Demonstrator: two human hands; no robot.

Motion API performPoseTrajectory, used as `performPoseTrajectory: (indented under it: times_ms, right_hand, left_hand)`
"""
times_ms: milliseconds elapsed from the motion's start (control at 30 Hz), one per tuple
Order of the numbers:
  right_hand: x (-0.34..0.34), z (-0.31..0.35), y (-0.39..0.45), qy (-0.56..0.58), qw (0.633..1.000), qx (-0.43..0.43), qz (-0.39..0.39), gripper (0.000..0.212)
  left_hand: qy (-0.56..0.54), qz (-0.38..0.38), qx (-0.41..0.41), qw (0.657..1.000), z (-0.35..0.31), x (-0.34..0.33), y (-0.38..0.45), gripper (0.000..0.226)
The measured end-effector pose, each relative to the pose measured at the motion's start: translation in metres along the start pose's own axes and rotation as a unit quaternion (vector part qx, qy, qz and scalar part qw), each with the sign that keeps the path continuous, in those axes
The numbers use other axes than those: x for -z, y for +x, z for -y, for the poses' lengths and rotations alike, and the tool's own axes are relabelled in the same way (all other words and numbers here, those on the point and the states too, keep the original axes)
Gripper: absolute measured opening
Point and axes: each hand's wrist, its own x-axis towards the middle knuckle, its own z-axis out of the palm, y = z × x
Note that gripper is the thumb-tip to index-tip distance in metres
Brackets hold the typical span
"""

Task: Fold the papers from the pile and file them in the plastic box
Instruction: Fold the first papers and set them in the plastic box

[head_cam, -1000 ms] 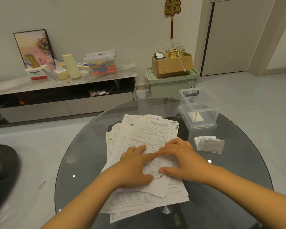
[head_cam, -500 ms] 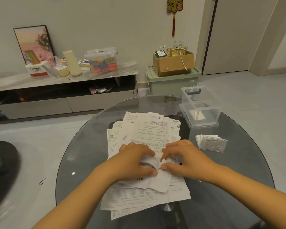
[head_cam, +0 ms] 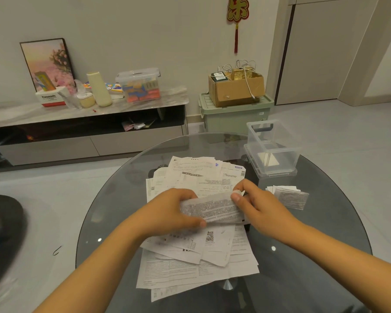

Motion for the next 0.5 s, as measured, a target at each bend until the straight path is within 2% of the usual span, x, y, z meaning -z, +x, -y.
performPoseTrajectory:
  times_ms: [167, 267, 367, 500]
  right_hand:
    - [-0.002, 0.000, 0.007, 0.018, 0.997, -0.035, -0.060, 0.013]
    - [-0.002, 0.001, 0.011, 0.055, 0.995, -0.045, -0.065, 0.017]
    - [-0.006, -0.001, 0.012, 0.092, 0.994, -0.045, -0.049, 0.035]
    - [-0.011, -0.008, 0.015, 0.067, 0.997, -0.035, -0.035, 0.077]
  left_hand:
    - [-0.025, -0.086, 0.001, 0.996, 0.008, -0.005, 0.008, 0.032]
    - [-0.062, -0.133, -0.003, 0.989, 0.012, -0.011, 0.015, 0.040]
    - [-0.103, -0.164, 0.000, 0.981, 0.011, -0.017, 0.022, 0.052]
    - [-0.081, -0.162, 0.007, 0.983, 0.014, -0.026, 0.030, 0.081]
